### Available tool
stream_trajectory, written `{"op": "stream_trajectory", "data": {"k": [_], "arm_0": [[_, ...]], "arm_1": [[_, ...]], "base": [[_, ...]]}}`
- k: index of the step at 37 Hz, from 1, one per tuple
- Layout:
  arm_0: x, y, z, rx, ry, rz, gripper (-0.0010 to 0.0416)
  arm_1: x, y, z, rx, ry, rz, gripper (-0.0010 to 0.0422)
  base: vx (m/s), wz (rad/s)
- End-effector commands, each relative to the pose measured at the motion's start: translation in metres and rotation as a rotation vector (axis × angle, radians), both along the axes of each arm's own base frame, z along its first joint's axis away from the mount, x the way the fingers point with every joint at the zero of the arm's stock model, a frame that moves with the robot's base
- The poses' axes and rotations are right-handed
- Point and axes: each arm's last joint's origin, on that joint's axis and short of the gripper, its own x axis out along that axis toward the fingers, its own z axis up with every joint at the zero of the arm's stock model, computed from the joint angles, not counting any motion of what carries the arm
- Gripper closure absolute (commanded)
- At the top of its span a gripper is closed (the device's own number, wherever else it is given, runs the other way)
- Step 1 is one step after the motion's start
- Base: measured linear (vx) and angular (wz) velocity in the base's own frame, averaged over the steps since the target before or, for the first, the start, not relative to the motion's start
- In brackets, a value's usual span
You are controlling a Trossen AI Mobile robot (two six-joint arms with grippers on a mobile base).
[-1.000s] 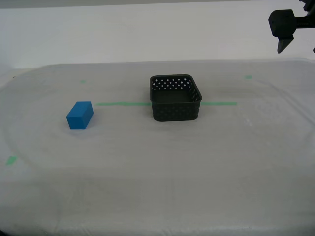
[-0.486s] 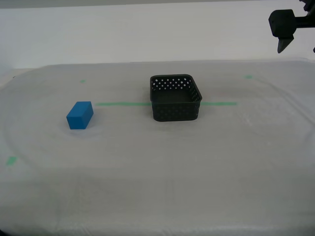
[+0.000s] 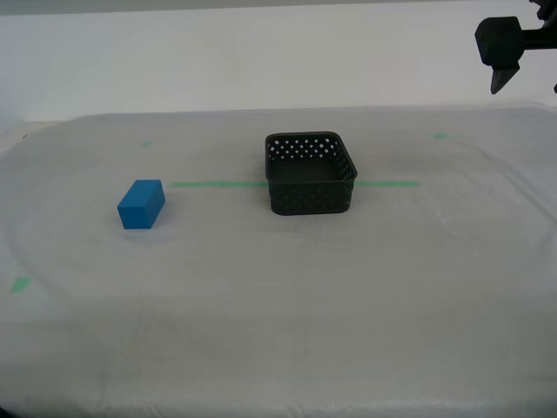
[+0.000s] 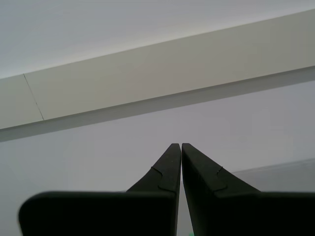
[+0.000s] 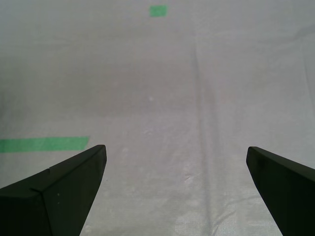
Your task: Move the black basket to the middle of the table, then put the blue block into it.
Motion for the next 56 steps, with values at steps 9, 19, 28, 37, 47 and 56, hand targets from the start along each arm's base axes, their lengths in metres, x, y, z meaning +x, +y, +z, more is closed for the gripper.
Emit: {"op": "stream_trajectory", "data": {"k": [9, 19, 28, 37, 47, 56], "arm_0": [[0.0, 0.0, 0.001, -0.001, -0.003, -0.002, 0.0007], [0.0, 0.0, 0.001, -0.001, -0.003, -0.002, 0.0007], [0.0, 0.0, 0.001, -0.001, -0.003, -0.003, 0.0007], [0.0, 0.0, 0.001, -0.002, -0.003, -0.003, 0.0007], [0.0, 0.0, 0.001, -0.001, -0.003, -0.003, 0.0007], [0.0, 0.0, 0.001, -0.001, -0.003, -0.003, 0.0007]], "arm_1": [[0.0, 0.0, 0.001, 0.003, -0.006, 0.0, 0.0412], [0.001, -0.002, -0.001, -0.129, 0.042, -0.052, 0.0412], [0.006, -0.002, 0.011, -0.205, 0.218, -0.038, 0.0412], [0.006, -0.002, 0.036, -0.333, 0.386, 0.0, 0.0412], [-0.011, 0.0, 0.069, -0.379, 0.614, 0.119, 0.0412], [-0.027, 0.001, 0.094, -0.413, 0.737, 0.191, 0.0412]], "base": [[0.0, 0.0], [0.0, 0.0], [0.0, 0.0], [0.0, 0.0], [0.0, 0.0], [0.0, 0.0]]}}
